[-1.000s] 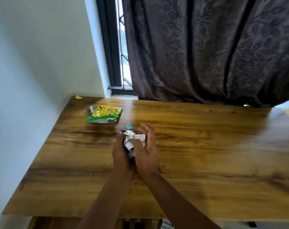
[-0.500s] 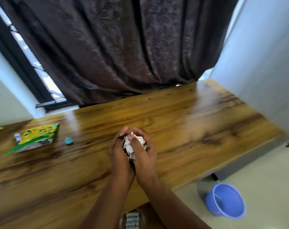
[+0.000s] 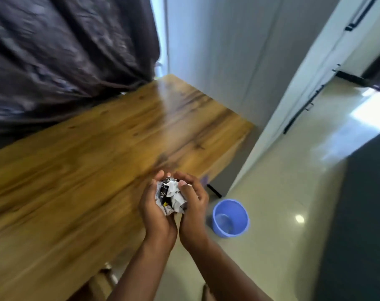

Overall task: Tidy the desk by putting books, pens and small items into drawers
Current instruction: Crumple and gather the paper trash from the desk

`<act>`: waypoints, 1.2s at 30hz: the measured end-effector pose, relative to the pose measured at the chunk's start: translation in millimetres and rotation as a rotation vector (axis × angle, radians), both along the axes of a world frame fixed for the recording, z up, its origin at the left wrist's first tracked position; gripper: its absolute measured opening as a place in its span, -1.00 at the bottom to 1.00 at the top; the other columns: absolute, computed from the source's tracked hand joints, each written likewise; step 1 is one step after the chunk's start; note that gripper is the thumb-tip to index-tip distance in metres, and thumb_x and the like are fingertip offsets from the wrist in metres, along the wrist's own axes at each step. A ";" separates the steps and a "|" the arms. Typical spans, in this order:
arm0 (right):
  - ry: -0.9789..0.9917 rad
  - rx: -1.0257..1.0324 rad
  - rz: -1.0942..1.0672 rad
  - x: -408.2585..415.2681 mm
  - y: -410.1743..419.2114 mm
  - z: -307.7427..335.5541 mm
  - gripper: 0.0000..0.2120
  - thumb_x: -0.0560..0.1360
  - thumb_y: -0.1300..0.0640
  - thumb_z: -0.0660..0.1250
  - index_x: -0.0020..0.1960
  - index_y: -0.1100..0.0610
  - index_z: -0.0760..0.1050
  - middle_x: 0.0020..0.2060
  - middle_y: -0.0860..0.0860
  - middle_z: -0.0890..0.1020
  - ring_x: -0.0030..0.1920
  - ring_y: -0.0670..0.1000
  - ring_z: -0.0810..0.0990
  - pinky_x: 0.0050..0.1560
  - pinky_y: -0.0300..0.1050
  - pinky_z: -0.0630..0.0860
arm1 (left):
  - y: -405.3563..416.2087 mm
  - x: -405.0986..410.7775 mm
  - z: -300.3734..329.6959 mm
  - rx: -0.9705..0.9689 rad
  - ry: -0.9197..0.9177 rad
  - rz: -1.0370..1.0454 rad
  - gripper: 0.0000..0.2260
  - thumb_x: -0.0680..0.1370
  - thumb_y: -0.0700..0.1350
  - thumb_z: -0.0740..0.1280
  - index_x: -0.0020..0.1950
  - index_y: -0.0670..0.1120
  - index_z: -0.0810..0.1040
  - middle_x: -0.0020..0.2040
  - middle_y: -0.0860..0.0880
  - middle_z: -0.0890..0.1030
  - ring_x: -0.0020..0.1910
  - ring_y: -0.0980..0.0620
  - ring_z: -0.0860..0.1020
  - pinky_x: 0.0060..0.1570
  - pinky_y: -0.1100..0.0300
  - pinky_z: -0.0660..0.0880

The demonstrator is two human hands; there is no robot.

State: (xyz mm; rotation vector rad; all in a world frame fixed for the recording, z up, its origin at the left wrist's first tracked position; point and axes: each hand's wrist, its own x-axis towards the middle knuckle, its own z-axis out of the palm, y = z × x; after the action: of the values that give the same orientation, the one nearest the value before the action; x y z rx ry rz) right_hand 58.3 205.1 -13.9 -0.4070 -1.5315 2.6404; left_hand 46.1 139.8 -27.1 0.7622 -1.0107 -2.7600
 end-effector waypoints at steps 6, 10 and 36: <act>-0.296 -0.025 -0.189 -15.7 132.1 -80.5 -0.69 0.49 0.16 0.39 0.20 0.23 0.61 0.01 0.20 0.73 0.00 0.16 0.70 0.03 0.01 0.60 | 128.0 -13.3 -64.0 0.015 -0.175 -0.233 -0.66 0.68 -0.01 0.14 0.22 -0.14 0.62 0.11 -0.18 0.70 0.05 -0.10 0.70 -0.01 0.07 0.60; -0.533 -0.096 -0.277 -32.6 201.0 -145.3 -0.60 0.44 0.02 0.40 0.22 0.15 0.64 0.17 0.20 0.69 0.21 0.24 0.65 0.14 0.07 0.52 | 185.5 -32.9 -120.5 0.002 -0.350 -0.313 -0.65 0.68 -0.03 0.14 0.03 -0.06 0.72 0.05 -0.19 0.71 -0.09 -0.09 0.72 -0.03 0.02 0.54; -1.101 -0.488 -0.217 -130.9 351.6 -490.3 -0.62 0.65 -0.15 0.20 0.24 0.14 0.46 0.27 0.25 0.45 0.41 0.33 0.44 0.47 0.24 0.35 | 308.9 -151.4 -464.6 -0.198 -0.823 -0.716 -0.78 0.66 0.04 0.20 0.03 -0.02 0.59 0.00 -0.05 0.62 0.05 -0.08 0.56 0.28 -0.06 0.48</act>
State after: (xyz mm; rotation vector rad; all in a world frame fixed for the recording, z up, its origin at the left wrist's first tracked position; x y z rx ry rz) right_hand -72.6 556.8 -504.2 -2.1597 -0.7555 2.6383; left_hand -105.4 448.7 -491.7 1.8890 -1.9887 -2.7724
